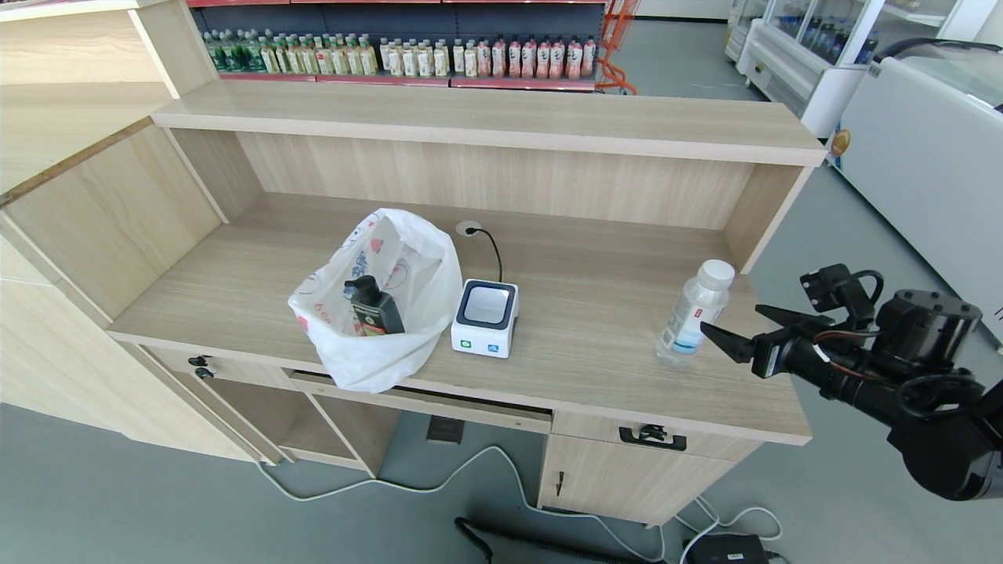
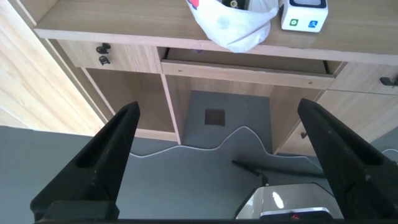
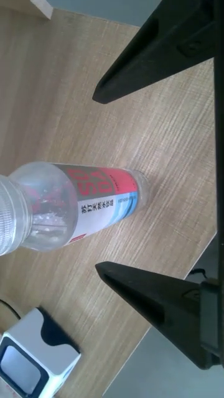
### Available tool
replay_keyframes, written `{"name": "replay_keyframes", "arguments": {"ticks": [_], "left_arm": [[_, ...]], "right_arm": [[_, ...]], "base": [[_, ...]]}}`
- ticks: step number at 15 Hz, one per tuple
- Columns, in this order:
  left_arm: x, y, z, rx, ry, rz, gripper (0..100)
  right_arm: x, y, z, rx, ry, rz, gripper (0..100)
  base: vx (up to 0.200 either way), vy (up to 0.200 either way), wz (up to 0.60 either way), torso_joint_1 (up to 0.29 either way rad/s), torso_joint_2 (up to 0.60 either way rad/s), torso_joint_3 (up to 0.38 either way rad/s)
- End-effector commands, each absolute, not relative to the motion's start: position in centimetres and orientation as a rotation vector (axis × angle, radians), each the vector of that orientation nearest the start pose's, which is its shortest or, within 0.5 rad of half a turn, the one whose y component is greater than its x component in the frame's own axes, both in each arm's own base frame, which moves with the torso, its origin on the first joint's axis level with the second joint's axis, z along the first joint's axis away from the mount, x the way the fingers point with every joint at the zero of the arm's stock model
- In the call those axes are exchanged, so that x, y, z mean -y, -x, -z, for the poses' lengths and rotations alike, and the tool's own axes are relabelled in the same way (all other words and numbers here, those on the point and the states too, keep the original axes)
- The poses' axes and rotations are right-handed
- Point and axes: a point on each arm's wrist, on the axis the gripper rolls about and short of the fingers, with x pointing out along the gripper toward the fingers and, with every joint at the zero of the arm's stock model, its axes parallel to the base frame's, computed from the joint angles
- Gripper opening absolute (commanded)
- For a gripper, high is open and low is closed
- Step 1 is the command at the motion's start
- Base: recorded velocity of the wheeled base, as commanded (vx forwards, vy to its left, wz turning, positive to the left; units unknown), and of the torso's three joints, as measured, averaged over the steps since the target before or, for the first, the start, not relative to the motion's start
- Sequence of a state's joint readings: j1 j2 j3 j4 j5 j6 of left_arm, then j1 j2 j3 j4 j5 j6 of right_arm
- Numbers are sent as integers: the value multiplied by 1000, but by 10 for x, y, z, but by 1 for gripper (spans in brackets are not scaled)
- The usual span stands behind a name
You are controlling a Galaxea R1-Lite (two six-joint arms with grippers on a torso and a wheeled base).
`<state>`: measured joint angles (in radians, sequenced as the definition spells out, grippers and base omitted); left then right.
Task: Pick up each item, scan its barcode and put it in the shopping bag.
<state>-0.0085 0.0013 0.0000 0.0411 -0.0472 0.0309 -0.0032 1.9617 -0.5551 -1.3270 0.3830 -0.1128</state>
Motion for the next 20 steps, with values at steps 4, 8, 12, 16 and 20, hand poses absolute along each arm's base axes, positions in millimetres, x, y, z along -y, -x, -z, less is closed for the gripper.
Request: {"name": "replay_keyframes", "arguments": {"ticks": [4, 8, 12, 16, 20], "left_arm": [[1, 23, -71, -42, -30, 57, 100], [1, 23, -71, -42, -30, 57, 100], [1, 23, -71, -42, -30, 57, 100], [1, 23, -71, -42, -30, 57, 100], [1, 23, -71, -42, -30, 57, 100]], "right_arm": [[-16, -331, -102, -67, 92, -418, 100], [-22, -343, -95, -66, 79, -436, 100], [-27, -356, -95, -42, 84, -481, 100], [-34, -366, -93, -28, 86, -510, 100], [-36, -374, -86, -25, 88, -513, 100]], "base": [[0, 0, 0, 0, 0, 0], [0, 0, 0, 0, 0, 0], [0, 0, 0, 0, 0, 0], [0, 0, 0, 0, 0, 0], [0, 0, 0, 0, 0, 0]]}}
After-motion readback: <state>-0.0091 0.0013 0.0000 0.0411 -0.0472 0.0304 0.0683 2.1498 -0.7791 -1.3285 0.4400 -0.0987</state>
